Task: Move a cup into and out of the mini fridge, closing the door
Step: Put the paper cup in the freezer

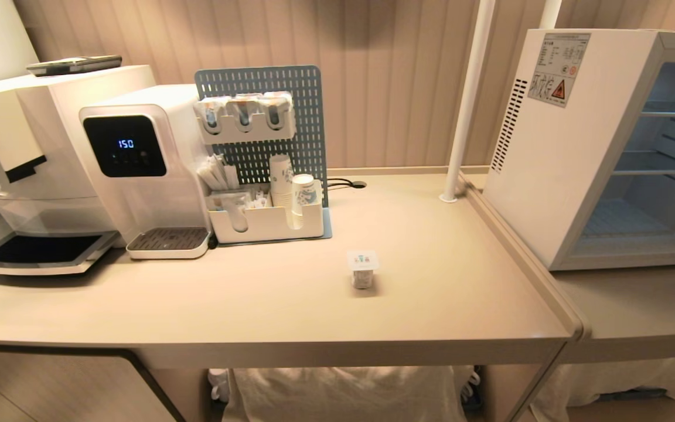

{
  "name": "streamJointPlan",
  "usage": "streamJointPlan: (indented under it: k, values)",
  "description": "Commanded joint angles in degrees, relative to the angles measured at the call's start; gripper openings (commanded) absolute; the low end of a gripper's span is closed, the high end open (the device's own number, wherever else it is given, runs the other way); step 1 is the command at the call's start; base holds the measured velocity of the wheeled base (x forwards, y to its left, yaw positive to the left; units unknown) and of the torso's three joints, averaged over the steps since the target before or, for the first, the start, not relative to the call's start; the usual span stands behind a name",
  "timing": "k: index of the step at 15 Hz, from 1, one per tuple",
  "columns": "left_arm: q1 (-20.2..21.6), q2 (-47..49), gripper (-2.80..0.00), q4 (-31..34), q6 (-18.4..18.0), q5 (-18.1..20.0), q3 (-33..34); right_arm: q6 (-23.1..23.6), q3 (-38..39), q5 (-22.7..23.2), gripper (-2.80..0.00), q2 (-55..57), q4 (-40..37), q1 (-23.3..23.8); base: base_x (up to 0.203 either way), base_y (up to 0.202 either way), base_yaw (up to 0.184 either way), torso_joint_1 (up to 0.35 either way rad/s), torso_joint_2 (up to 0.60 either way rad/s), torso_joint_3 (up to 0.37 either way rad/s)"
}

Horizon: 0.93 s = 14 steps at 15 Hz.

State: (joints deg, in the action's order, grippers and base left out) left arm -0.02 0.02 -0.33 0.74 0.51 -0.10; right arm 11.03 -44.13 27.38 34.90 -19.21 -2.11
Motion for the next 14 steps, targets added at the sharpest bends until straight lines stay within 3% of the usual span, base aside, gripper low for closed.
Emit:
streamJointPlan:
  k: [1,3,4,5,6,8,11,13,14]
  values:
    - [0.0,0.0,-2.8,0.0,0.0,0.0,0.0,-2.6,-0.5,-2.4,-2.8,-20.1,-15.3,0.3,0.0,0.0,0.0,0.0,0.0,0.0]
    - [0.0,0.0,-2.8,0.0,0.0,0.0,0.0,-6.8,0.5,-6.5,-2.8,-28.7,-19.2,0.9,0.0,0.0,0.0,0.0,0.0,0.0]
    - [0.0,0.0,-2.8,0.0,0.0,0.0,0.0,-8.1,1.7,-11.0,-2.8,-32.6,-20.2,1.1,0.0,0.0,0.0,0.0,0.0,0.0]
    - [0.0,0.0,-2.8,0.0,0.0,0.0,0.0,-10.8,2.9,-19.2,-2.8,-34.9,-20.3,1.3,0.0,0.0,0.0,0.0,0.0,0.0]
    - [-0.1,0.0,-2.8,0.0,0.0,0.0,0.0,-14.6,5.5,-26.5,-2.8,-35.2,-17.4,1.3,0.0,0.0,0.0,0.0,0.0,0.0]
    - [0.0,0.0,-2.8,0.0,0.0,0.0,0.0,-15.7,17.8,-32.8,-2.8,-35.0,-3.9,1.4,0.0,0.0,0.0,0.0,0.0,0.0]
    - [-0.1,0.0,-2.8,0.0,0.0,0.0,0.0,-10.2,38.7,-37.1,-2.8,-34.9,20.6,1.5,0.0,0.0,0.0,0.0,0.0,0.0]
    - [-0.1,0.0,-2.8,0.0,0.0,0.0,0.0,-7.5,44.3,-38.1,-2.8,-34.8,28.3,1.5,0.0,0.0,0.0,0.0,0.0,0.0]
    - [0.0,0.0,-2.8,0.0,0.0,0.0,0.0,-7.3,44.3,-35.1,-2.8,-34.8,28.5,1.5,0.0,0.0,0.0,0.0,0.0,0.0]
